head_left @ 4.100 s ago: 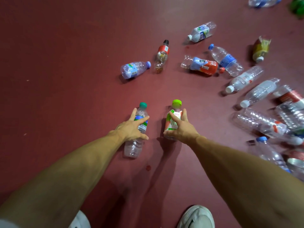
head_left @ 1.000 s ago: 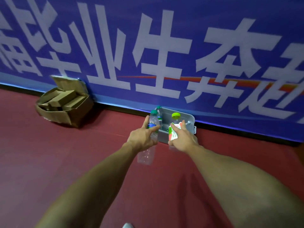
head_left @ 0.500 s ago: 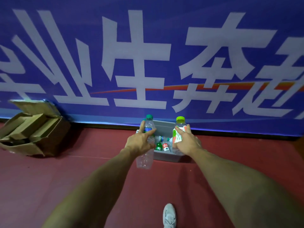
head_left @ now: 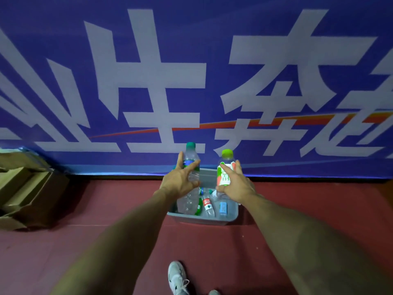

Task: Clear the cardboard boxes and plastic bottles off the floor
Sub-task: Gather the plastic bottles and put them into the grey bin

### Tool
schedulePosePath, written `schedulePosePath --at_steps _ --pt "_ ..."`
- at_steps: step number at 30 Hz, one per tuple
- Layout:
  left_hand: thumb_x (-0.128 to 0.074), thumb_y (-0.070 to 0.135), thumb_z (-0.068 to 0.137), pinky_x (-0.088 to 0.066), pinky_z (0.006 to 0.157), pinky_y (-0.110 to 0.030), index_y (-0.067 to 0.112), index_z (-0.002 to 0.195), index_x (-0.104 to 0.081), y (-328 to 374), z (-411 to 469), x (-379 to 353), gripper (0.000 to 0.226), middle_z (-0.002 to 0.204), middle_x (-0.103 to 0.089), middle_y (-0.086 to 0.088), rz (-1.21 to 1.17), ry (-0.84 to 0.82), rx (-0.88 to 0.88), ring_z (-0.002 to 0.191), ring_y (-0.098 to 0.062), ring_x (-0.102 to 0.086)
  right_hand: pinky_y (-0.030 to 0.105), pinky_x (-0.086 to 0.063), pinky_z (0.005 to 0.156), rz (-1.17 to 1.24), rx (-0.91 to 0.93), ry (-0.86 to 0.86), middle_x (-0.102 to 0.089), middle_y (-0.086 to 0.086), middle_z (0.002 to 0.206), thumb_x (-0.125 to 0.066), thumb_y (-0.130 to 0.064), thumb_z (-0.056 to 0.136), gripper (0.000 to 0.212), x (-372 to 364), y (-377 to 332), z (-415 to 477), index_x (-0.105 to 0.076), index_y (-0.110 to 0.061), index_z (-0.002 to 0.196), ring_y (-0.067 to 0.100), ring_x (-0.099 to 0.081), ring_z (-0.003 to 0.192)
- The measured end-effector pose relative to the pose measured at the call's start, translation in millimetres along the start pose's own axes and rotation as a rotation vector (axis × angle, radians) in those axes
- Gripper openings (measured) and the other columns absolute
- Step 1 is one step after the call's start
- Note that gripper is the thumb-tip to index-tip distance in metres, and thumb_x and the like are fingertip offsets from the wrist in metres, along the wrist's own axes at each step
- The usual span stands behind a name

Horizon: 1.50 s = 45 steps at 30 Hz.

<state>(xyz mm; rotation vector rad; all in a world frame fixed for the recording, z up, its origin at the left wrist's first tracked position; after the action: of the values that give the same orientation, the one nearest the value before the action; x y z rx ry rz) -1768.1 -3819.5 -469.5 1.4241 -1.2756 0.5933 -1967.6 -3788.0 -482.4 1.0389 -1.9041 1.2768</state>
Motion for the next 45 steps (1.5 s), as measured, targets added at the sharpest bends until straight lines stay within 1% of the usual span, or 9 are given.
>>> schedulePosePath --at_steps 4,8,16,21,24,29,34,38,45 --pt "-0.059 0.053 0.094 -0.048 0.095 -0.040 0.049 0.154 -0.016 -1 48 7 0.074 0.165 0.023 0.001 -0.041 -0.009 -0.061 0.130 -0.033 -0.053 0.036 -0.036 0.110 0.007 -0.051 0.020 0.013 0.000 0.167 -0.075 -0.042 0.085 0.090 13 -4 31 -0.020 -0.044 0.156 0.028 -0.037 0.144" --pt "-0.061 0.055 0.091 -0.045 0.102 -0.045 0.050 0.153 -0.019 -10 90 17 0.075 0.166 0.015 0.001 -0.118 -0.024 -0.108 0.136 -0.036 -0.046 0.039 -0.037 0.109 0.011 -0.066 0.058 0.013 -0.001 0.167 -0.074 -0.040 0.087 0.087 34 -17 66 -0.020 -0.044 0.156 0.033 -0.041 0.140" --pt "-0.068 0.050 0.089 -0.041 0.107 -0.046 0.046 0.153 -0.020 -9 141 34 0.081 0.167 0.010 -0.002 -0.237 -0.051 -0.127 0.142 -0.036 -0.038 0.041 -0.038 0.108 0.073 -0.050 0.095 0.008 -0.002 0.167 -0.076 -0.033 0.087 0.085 52 -31 114 -0.025 -0.042 0.154 0.036 -0.037 0.141" --pt "-0.068 0.066 0.080 -0.042 0.108 -0.052 0.048 0.153 -0.014 -10 169 32 0.093 0.165 0.022 -0.006 -0.256 -0.078 -0.063 0.138 -0.041 -0.042 0.050 -0.037 0.111 0.127 -0.100 0.037 0.023 0.002 0.165 -0.066 -0.048 0.091 0.084 56 -22 137 -0.012 -0.049 0.154 0.043 -0.032 0.144" --pt "-0.067 0.065 0.081 -0.042 0.108 -0.054 0.049 0.152 -0.017 -11 178 28 0.088 0.165 0.019 -0.006 -0.244 -0.081 -0.021 0.137 -0.041 -0.043 0.049 -0.037 0.108 0.059 -0.095 0.048 0.010 0.005 0.165 -0.062 -0.049 0.092 0.074 65 -13 150 -0.019 -0.044 0.152 0.040 -0.029 0.144" --pt "-0.064 0.060 0.085 -0.036 0.110 -0.058 0.049 0.149 -0.026 -5 185 32 0.076 0.167 0.006 -0.004 -0.173 -0.035 0.045 0.142 -0.039 -0.036 0.042 -0.038 0.103 -0.012 -0.046 0.038 -0.009 0.006 0.159 -0.062 -0.042 0.091 0.070 85 -7 176 -0.027 -0.038 0.151 0.034 -0.033 0.140" --pt "-0.064 0.057 0.087 -0.028 0.113 -0.063 0.047 0.151 -0.025 9 190 41 0.076 0.167 0.006 -0.005 -0.130 -0.014 0.127 0.148 -0.036 -0.022 0.044 -0.039 0.102 -0.032 0.049 0.051 -0.006 0.006 0.159 -0.064 -0.038 0.090 0.068 107 -11 202 -0.031 -0.036 0.149 0.035 -0.027 0.140" --pt "-0.061 0.058 0.088 -0.026 0.112 -0.066 0.047 0.151 -0.024 15 191 42 0.074 0.167 0.004 -0.005 -0.091 0.016 0.166 0.148 -0.036 -0.021 0.045 -0.040 0.101 -0.051 0.108 0.057 -0.005 0.006 0.159 -0.066 -0.038 0.089 0.069 114 -12 214 -0.032 -0.035 0.148 0.035 -0.023 0.141" --pt "-0.057 0.058 0.090 -0.023 0.111 -0.067 0.044 0.150 -0.029 11 178 45 0.067 0.166 -0.008 -0.007 -0.045 0.133 0.236 0.149 -0.033 -0.016 0.038 -0.038 0.091 -0.110 0.210 -0.053 -0.018 0.005 0.153 -0.064 -0.040 0.090 0.066 103 -13 222 -0.032 -0.036 0.148 0.032 -0.030 0.134"
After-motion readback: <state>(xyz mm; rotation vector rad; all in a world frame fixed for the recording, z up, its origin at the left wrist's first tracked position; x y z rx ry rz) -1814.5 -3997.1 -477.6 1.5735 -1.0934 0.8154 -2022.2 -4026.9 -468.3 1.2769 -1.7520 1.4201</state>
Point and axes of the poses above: each hand's wrist, its own z-axis towards the middle knuckle, its own x-axis out of the back of the hand, y = z × x, the point moved 6 cm from there along z, towards the middle knuckle
